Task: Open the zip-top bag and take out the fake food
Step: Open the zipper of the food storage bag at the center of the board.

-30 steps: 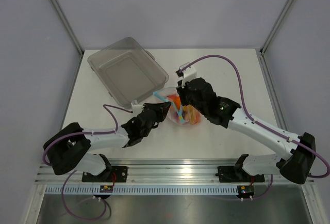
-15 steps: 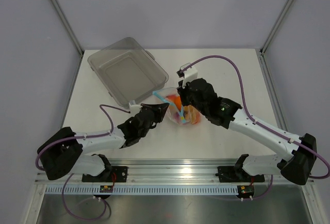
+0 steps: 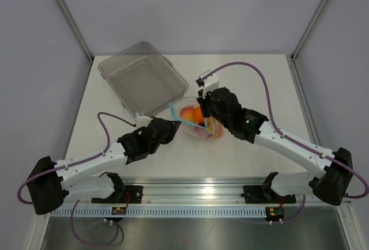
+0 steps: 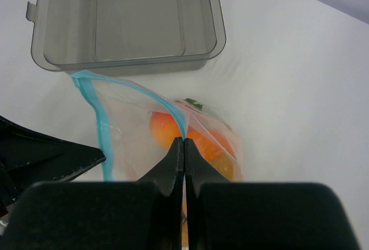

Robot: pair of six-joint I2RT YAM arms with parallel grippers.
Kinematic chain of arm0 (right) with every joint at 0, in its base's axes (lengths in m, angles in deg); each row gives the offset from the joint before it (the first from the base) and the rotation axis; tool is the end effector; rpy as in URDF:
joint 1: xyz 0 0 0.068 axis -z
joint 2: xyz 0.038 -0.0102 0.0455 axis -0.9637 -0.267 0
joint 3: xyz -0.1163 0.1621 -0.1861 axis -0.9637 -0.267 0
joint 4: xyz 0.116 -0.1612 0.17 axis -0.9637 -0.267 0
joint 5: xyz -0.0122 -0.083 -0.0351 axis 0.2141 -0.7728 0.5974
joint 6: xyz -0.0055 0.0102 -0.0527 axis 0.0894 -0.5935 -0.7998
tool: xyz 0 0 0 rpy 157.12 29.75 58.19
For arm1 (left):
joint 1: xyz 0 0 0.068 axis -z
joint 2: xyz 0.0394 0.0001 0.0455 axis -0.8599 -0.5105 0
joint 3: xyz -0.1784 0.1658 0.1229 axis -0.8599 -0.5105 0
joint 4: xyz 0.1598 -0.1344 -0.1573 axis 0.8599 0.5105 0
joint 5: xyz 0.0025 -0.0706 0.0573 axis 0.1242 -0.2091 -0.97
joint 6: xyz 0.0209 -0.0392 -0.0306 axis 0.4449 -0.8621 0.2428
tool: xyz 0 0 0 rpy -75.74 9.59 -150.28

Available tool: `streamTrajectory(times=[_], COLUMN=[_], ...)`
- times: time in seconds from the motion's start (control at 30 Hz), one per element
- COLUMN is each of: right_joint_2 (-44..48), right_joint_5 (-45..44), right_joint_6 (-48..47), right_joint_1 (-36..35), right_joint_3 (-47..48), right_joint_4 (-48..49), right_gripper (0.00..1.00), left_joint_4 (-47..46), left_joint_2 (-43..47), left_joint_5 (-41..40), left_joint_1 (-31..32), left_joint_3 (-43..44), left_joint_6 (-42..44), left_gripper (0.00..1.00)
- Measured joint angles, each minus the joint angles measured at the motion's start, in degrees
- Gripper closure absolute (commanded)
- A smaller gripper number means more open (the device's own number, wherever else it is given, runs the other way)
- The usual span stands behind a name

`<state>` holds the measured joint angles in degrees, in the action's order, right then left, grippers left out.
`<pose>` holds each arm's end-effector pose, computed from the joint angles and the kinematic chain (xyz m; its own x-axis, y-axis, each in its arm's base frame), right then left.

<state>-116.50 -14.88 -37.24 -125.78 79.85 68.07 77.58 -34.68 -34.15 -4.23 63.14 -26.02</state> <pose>0.1892 0.2172 0.3492 -0.2574 -0.2542 -0.9323 -0.5373 0.8395 -0.0805 0.1478 -0.1795 0.2431 -0.3475 -0.9367 -0.0429 -0.4495 0.2065 -0.8691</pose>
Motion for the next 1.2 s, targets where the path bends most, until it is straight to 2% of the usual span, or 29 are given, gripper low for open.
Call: streamTrajectory(times=[0.9,1.2], right_joint_2=[-6.60,-6.80], right_joint_5=[0.26,-1.01], right_joint_6=[-1.44,-3.52], right_joint_1=[-0.02,-2.99], right_joint_3=[-0.13,-0.13], right_joint_4=[2.45,2.43], right_gripper=[1.00,1.00], left_joint_4=[30.38,34.97], left_joint_2=[1.29,0.35], left_joint_5=[-0.04,-2.23], left_joint_1=[0.09,0.09], left_joint_3=[8.48,8.70], left_joint_6=[8.11,9.40], left_gripper=[1.00,1.00])
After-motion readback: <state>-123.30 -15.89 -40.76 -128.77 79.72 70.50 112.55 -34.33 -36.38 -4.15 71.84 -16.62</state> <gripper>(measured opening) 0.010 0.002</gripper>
